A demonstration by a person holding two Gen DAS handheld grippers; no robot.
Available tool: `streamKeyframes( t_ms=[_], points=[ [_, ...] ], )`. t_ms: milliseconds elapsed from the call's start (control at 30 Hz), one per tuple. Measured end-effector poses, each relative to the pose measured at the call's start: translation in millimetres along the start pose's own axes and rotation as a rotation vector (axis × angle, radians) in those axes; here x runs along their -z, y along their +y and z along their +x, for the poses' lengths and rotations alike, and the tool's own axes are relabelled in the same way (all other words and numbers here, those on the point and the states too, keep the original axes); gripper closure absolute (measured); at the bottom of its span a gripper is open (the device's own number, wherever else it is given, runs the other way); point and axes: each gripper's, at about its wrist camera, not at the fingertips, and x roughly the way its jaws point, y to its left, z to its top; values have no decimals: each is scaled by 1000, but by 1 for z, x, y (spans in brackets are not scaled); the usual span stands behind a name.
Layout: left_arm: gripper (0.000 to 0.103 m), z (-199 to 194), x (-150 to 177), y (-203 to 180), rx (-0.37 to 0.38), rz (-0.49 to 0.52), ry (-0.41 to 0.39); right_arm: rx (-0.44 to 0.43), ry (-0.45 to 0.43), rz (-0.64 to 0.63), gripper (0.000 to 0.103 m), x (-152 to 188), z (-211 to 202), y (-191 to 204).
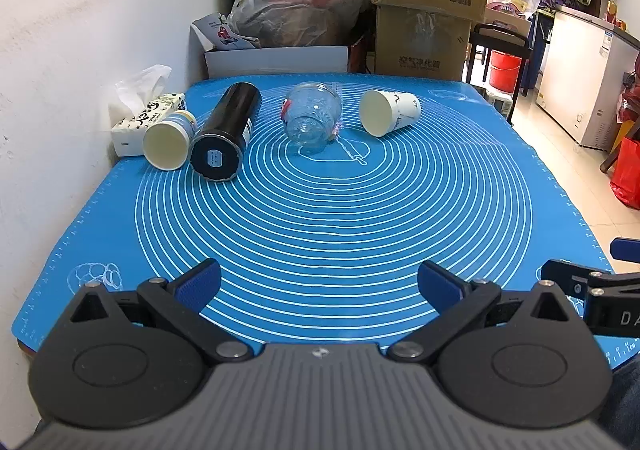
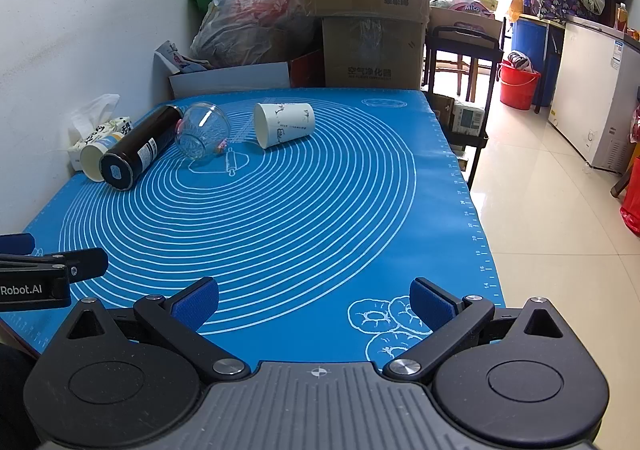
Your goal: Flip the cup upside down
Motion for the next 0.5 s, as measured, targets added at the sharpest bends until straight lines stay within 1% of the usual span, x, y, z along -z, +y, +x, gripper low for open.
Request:
streamKeyframes(
  t_ms=[500],
  points=[
    [0,3,3,-2,2,6,12,-1,1,-1,0,2,-1,-1]
  ],
)
